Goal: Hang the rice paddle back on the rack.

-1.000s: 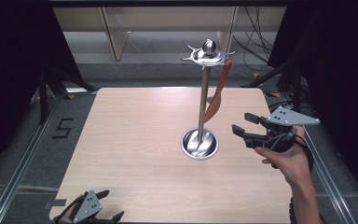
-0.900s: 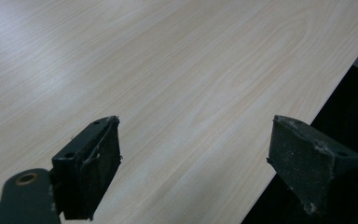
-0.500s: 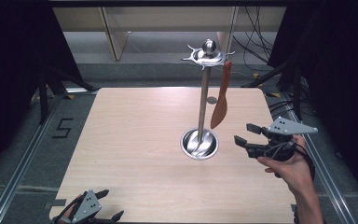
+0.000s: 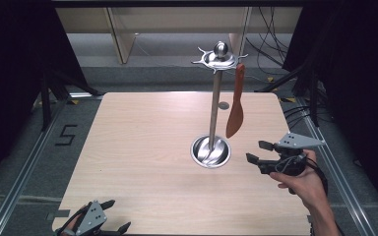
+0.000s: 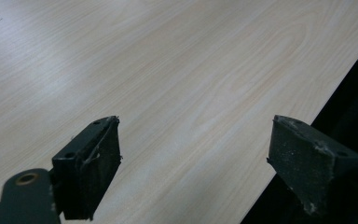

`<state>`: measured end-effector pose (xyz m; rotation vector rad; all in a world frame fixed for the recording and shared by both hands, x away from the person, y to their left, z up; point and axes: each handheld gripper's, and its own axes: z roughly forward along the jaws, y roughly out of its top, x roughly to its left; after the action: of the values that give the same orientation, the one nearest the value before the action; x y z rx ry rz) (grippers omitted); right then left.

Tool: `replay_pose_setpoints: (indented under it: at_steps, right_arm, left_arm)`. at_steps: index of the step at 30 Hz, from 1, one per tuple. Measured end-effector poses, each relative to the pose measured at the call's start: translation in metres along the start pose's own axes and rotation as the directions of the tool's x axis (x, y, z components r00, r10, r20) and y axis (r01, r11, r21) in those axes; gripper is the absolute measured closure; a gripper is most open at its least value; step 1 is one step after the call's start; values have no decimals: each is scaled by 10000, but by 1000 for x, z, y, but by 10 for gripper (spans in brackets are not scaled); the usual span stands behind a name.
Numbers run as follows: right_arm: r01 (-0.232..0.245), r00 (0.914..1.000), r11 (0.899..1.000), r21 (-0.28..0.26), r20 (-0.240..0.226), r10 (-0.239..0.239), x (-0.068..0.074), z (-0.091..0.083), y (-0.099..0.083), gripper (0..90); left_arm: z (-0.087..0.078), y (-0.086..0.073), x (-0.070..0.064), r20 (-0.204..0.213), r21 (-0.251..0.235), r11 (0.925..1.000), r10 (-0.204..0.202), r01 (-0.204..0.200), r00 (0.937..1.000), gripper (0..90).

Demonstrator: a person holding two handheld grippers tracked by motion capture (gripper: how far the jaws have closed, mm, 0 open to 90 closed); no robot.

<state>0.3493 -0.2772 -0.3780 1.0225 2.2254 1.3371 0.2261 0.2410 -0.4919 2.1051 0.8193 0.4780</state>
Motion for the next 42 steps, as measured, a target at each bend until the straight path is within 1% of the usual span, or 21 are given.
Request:
replay_pose_setpoints:
  at_steps: [3, 8, 10, 16, 18, 19, 20, 21, 23, 24, 26, 28, 29, 30, 31, 33, 35, 37, 38, 39, 42]
  right_arm:
    - [129, 9999, 9999, -84, 100, -128, -3, 2, -3, 337]
    - [37, 9999, 10000, 31, 113, -37, -3, 5, -6, 331]
    - [-66, 9999, 10000, 2, -113, 66, -6, 5, -7, 331]
    - [-215, 9998, 9997, 95, -7, 215, -9, 6, -14, 329]
    - [-403, 9992, 9989, 226, 75, 401, -8, 7, -16, 327]
    - [-14, 9999, 9996, 267, 136, 10, -10, 7, -17, 327]
    - [-2, 9999, 9996, 299, 133, -2, -10, 7, -18, 327]
    - [-243, 9996, 9989, 397, 160, 237, -8, 6, -18, 326]
    - [25, 9999, 9992, 389, 167, -32, -9, 7, -20, 326]
    - [-341, 9994, 9981, 504, 123, 336, -7, 8, -21, 325]
    - [-95, 9999, 9986, 526, 141, 88, -8, 9, -23, 325]
    - [-259, 9997, 9972, 695, 63, 255, -7, 11, -26, 324]
    - [-63, 9999, 9982, 589, 164, 53, -7, 13, -27, 323]
    - [107, 9997, 9977, 676, 204, -121, -8, 13, -28, 323]
    - [-231, 9997, 9968, 767, 140, 221, -5, 14, -29, 323]
    - [-49, 9999, 9972, 752, 133, 39, -6, 15, -30, 322]
    - [-208, 9998, 9959, 877, 55, 204, -4, 14, -31, 321]
    - [-103, 9999, 9962, 868, 102, 94, -3, 14, -33, 321]
    - [85, 9999, 9958, 908, 91, -94, -4, 14, -33, 321]
    - [-163, 9998, 9963, 842, 92, 156, -2, 16, -35, 321]
    - [-34, 10000, 9950, 1000, 65, 28, -2, 16, -38, 320]
  left_arm:
    - [-2, -1, 1, 19, 117, 9998, 148, -148, 9999, 161]
    - [1, -1, -1, -71, -162, 9999, -59, 58, 10000, 161]
    - [0, -1, -1, -41, -61, 10000, -33, 33, 10000, 161]
    - [-2, -1, 1, -44, 112, 9992, 380, -380, 9993, 161]
    - [-1, -2, 0, -24, -27, 9999, 102, -102, 9999, 161]
    - [-1, 0, 4, -2, -78, 9965, 828, -828, 9966, 161]
    - [-1, 0, 5, 23, -11, 9956, 941, -941, 9956, 161]
    - [-1, 0, 3, 59, 53, 9985, 552, -552, 9985, 161]
    - [-1, 0, 5, -16, 2, 9972, 746, -746, 9972, 161]
    - [0, -1, 3, -27, -198, 9985, 510, -510, 9987, 161]
    - [-1, 0, 5, 3, 13, 9969, 785, -785, 9969, 161]
    - [-1, 0, 5, -74, -49, 9966, 826, -826, 9966, 161]
    - [1, -1, 2, -35, -157, 9989, 450, -451, 9990, 161]
    - [0, -1, 3, -74, -59, 9979, 644, -645, 9979, 161]
    - [0, 0, 5, -72, -78, 9952, 976, -976, 9952, 161]
    - [0, -1, 4, -77, -55, 9975, 697, -698, 9975, 161]
    - [-1, 0, 5, -154, 38, 9959, 900, -899, 9958, 161]
    - [1, -1, 3, -73, -142, 9984, 545, -546, 9985, 161]
    - [0, -1, 4, -56, 38, 9975, 704, -704, 9975, 161]
    - [0, -1, 4, -73, 34, 9970, 777, -777, 9969, 161]
    - [0, -1, 4, -1, 62, 9975, 708, -708, 9975, 161]
